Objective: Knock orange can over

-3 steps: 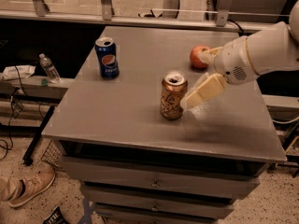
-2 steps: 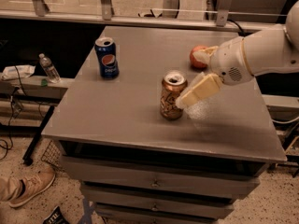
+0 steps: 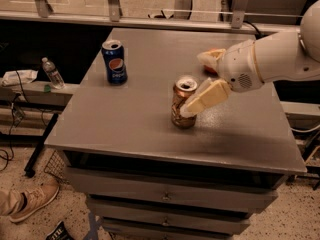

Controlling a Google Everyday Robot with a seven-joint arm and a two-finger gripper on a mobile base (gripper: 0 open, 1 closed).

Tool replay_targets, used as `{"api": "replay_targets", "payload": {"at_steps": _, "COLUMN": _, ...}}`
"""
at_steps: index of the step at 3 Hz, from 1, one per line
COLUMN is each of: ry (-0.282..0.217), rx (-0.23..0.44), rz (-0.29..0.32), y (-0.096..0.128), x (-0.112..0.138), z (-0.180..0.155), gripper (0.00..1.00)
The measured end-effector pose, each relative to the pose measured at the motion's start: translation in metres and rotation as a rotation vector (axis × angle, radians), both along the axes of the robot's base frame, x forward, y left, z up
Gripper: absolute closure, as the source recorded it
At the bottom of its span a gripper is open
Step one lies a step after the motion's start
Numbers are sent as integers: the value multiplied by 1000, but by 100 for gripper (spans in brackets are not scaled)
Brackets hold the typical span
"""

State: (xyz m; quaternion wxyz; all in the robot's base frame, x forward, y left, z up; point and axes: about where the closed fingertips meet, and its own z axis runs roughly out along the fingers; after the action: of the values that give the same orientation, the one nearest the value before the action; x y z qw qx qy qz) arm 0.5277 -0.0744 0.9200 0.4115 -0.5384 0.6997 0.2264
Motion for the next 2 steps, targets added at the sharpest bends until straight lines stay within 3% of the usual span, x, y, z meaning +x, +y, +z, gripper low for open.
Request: {"api": "replay_targets", "payload": {"at_steps": 2, "ry": 41, "rx": 14, "rz": 51, "y": 14, "x": -7, "z": -10, "gripper": 0}}
